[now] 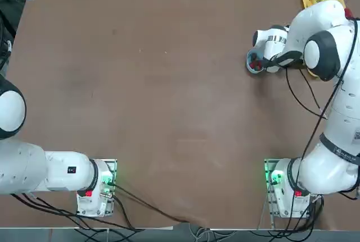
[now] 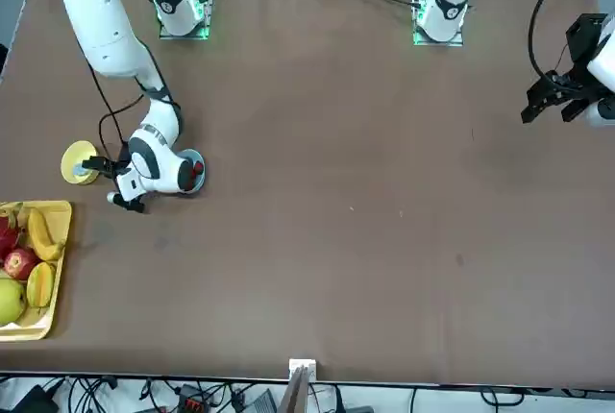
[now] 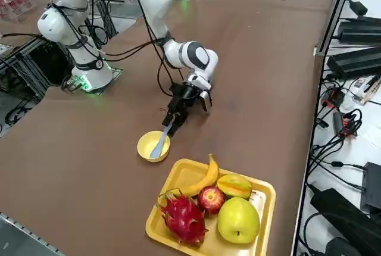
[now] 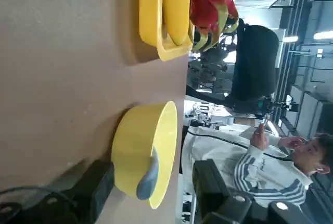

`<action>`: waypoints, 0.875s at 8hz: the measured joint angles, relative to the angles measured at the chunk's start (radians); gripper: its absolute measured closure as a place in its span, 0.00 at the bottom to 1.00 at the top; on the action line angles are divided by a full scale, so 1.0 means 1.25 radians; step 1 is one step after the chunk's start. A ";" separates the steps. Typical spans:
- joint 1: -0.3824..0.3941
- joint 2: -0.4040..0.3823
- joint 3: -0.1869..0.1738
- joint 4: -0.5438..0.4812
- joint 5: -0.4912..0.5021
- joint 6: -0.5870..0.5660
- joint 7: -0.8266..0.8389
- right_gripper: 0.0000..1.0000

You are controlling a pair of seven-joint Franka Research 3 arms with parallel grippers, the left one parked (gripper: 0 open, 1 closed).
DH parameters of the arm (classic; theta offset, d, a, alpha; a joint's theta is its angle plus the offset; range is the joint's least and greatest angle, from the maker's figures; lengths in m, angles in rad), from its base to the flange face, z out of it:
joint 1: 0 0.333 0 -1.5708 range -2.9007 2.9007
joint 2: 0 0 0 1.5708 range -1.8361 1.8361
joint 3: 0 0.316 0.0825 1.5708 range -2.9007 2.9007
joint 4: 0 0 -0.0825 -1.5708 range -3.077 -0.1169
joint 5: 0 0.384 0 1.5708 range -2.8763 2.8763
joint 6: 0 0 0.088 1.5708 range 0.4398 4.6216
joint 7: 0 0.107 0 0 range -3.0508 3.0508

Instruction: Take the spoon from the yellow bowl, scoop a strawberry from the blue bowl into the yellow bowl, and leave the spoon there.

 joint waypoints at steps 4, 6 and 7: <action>0.002 0.017 0.000 0.025 0.000 -0.029 -0.003 0.18; 0.004 0.021 0.000 0.031 0.000 -0.033 -0.005 0.24; 0.004 0.022 0.001 0.034 0.000 -0.041 -0.012 0.30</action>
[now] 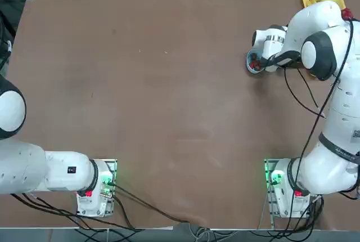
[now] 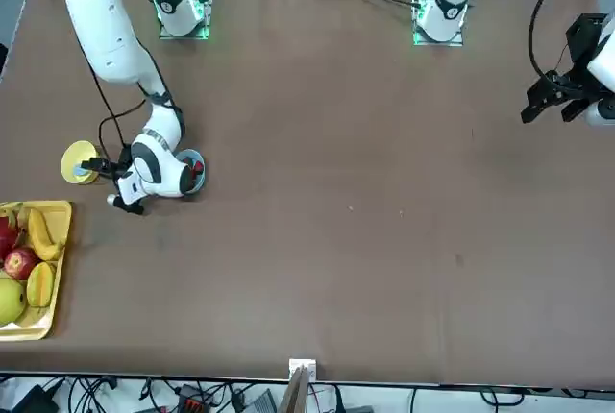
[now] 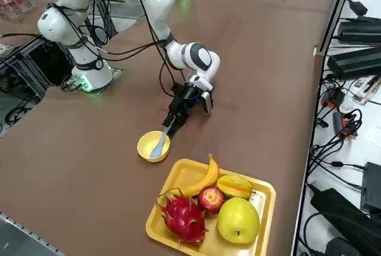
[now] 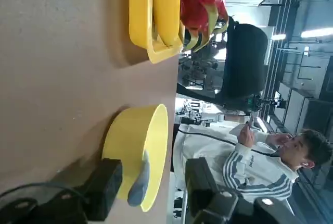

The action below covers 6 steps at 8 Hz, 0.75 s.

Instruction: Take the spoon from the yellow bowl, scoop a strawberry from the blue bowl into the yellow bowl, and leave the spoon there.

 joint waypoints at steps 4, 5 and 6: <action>0.000 0.002 0.000 0.004 0.000 -0.015 -0.008 0.35; 0.000 0.003 0.000 0.004 0.000 -0.015 -0.008 0.37; 0.000 0.004 0.000 0.005 0.000 -0.015 -0.008 0.37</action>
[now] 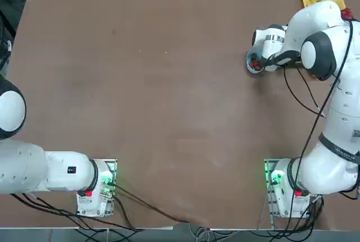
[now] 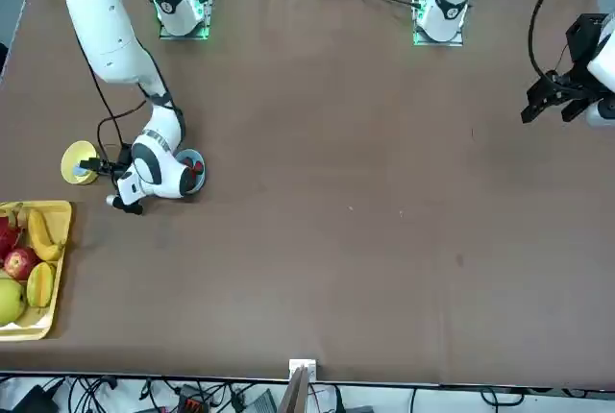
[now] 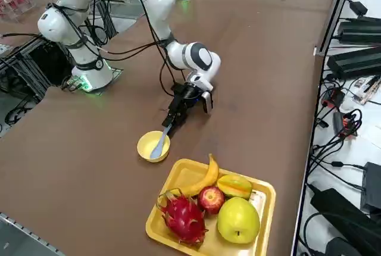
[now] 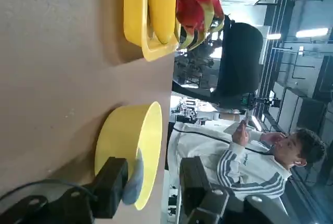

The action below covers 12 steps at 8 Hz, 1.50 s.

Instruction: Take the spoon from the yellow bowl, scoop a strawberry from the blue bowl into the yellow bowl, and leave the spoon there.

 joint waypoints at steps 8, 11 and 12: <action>0.000 0.005 0.000 0.011 0.000 -0.020 -0.035 0.71; -0.001 0.005 0.000 0.035 0.003 -0.050 -0.079 0.89; -0.001 0.005 0.000 0.040 0.003 -0.052 -0.090 0.90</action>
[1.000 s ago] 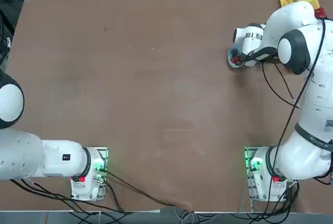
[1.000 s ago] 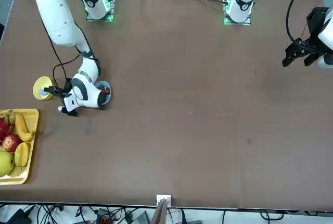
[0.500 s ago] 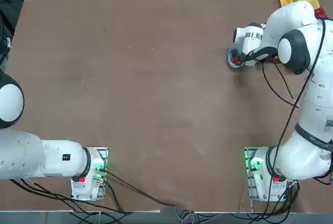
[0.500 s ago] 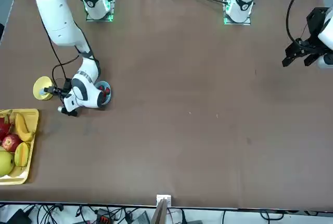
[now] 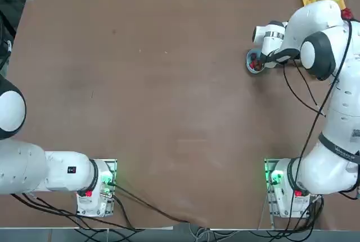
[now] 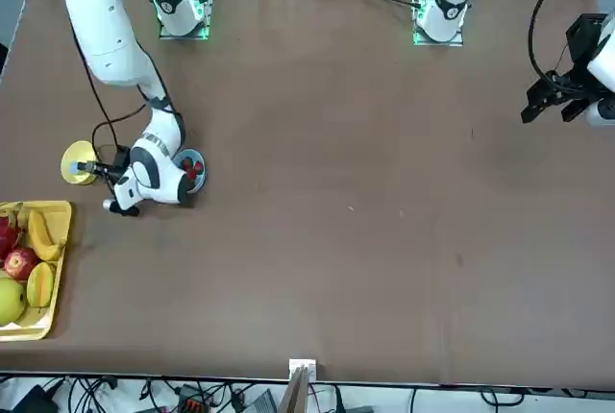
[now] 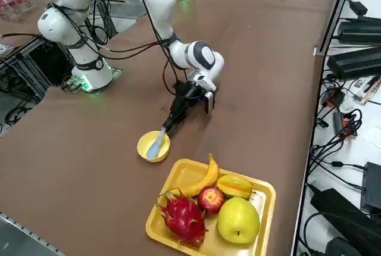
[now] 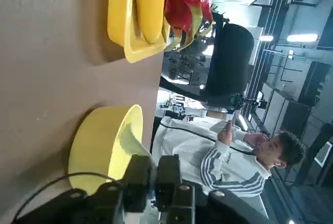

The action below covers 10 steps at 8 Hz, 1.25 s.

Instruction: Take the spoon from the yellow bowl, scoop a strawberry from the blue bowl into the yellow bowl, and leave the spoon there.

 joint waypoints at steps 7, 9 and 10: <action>0.008 -0.058 0.009 0.052 0.004 -0.037 -0.109 0.90; 0.042 -0.132 0.014 0.059 0.022 -0.057 -0.169 0.90; 0.074 -0.165 0.016 0.066 0.056 -0.079 -0.202 0.90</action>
